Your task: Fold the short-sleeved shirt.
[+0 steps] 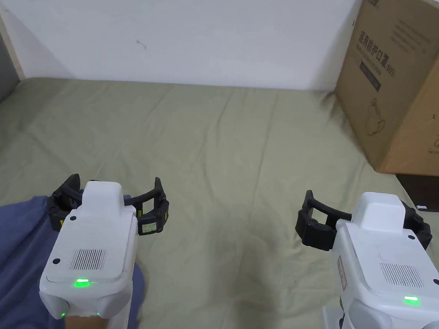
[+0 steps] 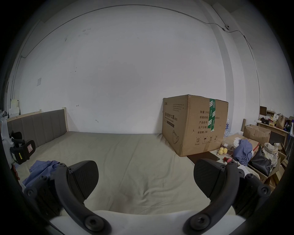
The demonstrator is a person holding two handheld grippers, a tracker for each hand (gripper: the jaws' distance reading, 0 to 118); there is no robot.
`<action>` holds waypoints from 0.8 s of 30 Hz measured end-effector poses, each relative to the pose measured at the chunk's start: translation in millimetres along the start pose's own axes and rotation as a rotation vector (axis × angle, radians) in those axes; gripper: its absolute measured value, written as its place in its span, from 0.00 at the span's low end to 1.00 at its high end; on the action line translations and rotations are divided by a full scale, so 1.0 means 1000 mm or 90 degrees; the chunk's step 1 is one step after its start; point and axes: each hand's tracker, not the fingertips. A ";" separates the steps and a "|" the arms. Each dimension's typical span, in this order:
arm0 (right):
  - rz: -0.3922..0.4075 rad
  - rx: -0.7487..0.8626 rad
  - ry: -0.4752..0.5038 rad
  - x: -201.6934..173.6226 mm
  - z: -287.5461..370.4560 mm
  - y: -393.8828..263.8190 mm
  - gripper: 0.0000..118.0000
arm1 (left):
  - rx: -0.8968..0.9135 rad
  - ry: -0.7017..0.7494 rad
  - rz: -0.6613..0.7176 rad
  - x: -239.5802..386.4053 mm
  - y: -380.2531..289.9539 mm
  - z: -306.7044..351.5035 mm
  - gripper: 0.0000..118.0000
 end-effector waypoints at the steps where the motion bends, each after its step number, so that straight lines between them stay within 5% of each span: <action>1: 0.001 0.000 0.000 0.000 0.000 0.000 0.99 | -0.001 0.000 0.001 0.000 0.000 0.000 1.00; 12: 0.005 0.001 0.003 0.000 0.000 0.002 0.99 | 0.000 -0.008 0.009 -0.003 0.002 0.000 1.00; 15: 0.010 0.001 -0.002 -0.001 0.000 0.004 0.97 | -0.001 -0.015 0.018 -0.003 0.002 0.001 0.90; 17: 0.012 0.007 -0.008 -0.003 0.002 0.005 0.82 | -0.001 -0.022 0.028 -0.003 0.002 0.002 0.57; 18: 0.016 0.012 -0.012 -0.004 0.003 0.005 0.66 | -0.006 -0.025 0.032 -0.003 0.003 0.002 0.37; 19: 0.023 0.015 -0.015 -0.004 0.002 0.006 0.34 | -0.015 -0.033 0.040 -0.004 0.004 0.000 0.10; 20: 0.027 0.014 -0.017 -0.005 0.001 0.006 0.07 | -0.021 -0.044 0.048 -0.004 0.005 -0.001 0.01; 21: 0.031 0.010 -0.021 -0.005 -0.001 0.007 0.00 | -0.018 -0.042 0.053 -0.005 0.004 -0.002 0.00; 24: 0.019 0.003 -0.010 -0.003 -0.004 0.008 0.00 | -0.015 -0.035 0.048 -0.005 0.003 -0.001 0.00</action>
